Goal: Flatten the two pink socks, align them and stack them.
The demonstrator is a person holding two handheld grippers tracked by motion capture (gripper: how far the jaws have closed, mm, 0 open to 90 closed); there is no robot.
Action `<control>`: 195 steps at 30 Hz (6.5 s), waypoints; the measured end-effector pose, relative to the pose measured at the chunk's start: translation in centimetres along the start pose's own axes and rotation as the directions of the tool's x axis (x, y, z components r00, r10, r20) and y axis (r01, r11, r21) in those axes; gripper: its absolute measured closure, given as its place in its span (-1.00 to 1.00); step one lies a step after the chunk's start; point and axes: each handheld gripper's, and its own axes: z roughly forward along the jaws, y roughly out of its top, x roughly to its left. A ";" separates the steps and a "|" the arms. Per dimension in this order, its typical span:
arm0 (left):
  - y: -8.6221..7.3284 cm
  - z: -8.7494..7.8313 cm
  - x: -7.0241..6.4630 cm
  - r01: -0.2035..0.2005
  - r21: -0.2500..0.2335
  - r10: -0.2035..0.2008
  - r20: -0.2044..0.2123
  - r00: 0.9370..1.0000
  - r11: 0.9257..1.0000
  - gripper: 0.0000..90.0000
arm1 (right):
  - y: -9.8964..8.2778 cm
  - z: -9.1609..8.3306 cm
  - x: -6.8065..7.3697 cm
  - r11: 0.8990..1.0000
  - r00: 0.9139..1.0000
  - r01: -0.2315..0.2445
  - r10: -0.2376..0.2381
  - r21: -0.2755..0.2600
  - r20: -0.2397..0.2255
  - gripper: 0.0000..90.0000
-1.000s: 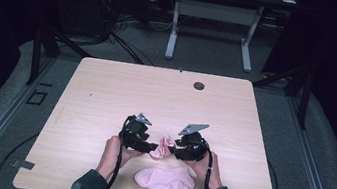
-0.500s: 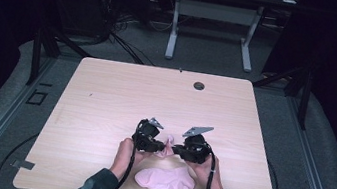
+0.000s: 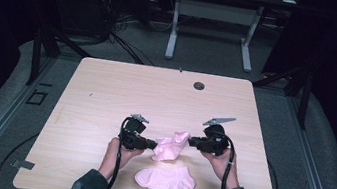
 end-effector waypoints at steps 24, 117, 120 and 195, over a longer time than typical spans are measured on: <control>5.6 0.9 1.3 -0.091 0.081 0.106 -0.207 0.973 0.993 0.03 | -1.6 2.8 3.8 0.998 0.998 -0.056 0.056 0.008 -0.034 0.07; -1.3 -1.9 1.4 0.017 0.025 -0.013 -0.170 0.985 1.000 0.05 | -2.8 1.7 -0.1 0.995 0.991 0.066 -0.073 0.069 0.112 0.35; -0.8 -1.1 1.3 0.003 0.045 0.006 -0.180 0.984 0.999 0.01 | -2.9 1.8 -0.1 0.996 0.992 0.054 -0.062 0.076 0.111 0.26; -7.4 -5.1 -5.0 -0.093 0.046 0.096 -0.084 0.992 0.995 0.98 | -7.1 -3.3 6.2 0.978 0.981 0.189 -0.192 0.085 0.029 0.89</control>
